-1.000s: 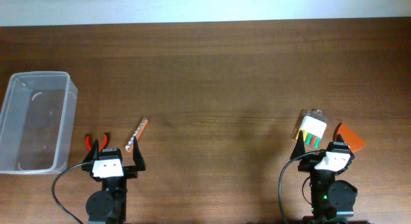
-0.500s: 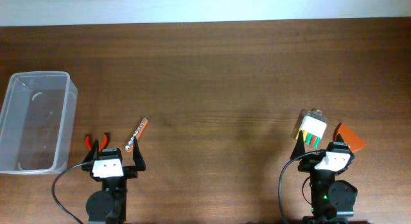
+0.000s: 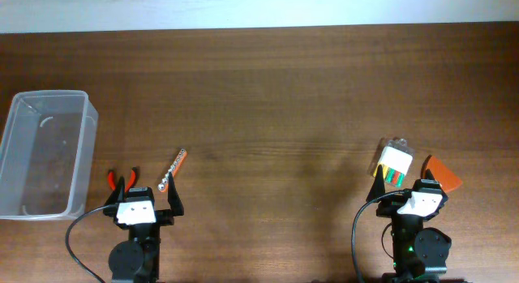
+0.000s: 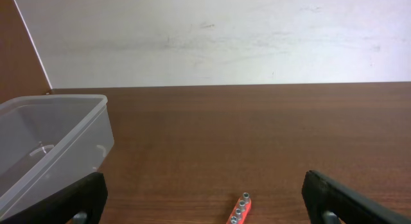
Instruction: Pack container
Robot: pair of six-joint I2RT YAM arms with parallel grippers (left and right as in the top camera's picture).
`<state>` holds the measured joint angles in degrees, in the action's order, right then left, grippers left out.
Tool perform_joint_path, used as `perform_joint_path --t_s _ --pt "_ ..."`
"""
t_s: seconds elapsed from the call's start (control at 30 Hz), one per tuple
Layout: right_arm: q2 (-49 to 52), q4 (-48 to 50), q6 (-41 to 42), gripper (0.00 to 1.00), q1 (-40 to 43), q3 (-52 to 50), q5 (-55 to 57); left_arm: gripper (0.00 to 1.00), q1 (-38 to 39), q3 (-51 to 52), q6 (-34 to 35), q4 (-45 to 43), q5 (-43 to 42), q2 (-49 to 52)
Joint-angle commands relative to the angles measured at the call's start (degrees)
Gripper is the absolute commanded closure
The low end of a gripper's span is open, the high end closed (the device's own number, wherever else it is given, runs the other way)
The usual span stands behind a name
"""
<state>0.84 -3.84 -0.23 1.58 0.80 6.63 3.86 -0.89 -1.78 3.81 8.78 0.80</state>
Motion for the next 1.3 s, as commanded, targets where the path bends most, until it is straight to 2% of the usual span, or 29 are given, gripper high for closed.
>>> perform_joint_path --t_s 0.0,0.53,0.9,1.0,1.27 --pt "-0.6 -0.2 0.3 0.01 -0.5 -0.5 1.1 0.01 0.1 0.4 -0.9 0.0 -0.6 -0.5" --pt "-0.6 -0.2 0.3 0.01 -0.5 -0.5 1.1 0.01 0.1 0.4 -0.8 0.2 -1.4 -0.1" --pt "-0.6 -0.2 0.3 0.01 -0.5 -0.5 1.1 0.01 0.1 0.3 -0.8 0.9 -7.6 7.3" --pt "-0.7 2.1 0.3 0.01 -0.5 -0.5 2.4 0.01 0.1 0.3 -0.8 0.9 -7.6 9.5" --pt "-0.6 1.2 0.3 0.01 -0.5 -0.5 1.5 0.01 0.1 0.3 -0.8 0.9 -7.6 13.0"
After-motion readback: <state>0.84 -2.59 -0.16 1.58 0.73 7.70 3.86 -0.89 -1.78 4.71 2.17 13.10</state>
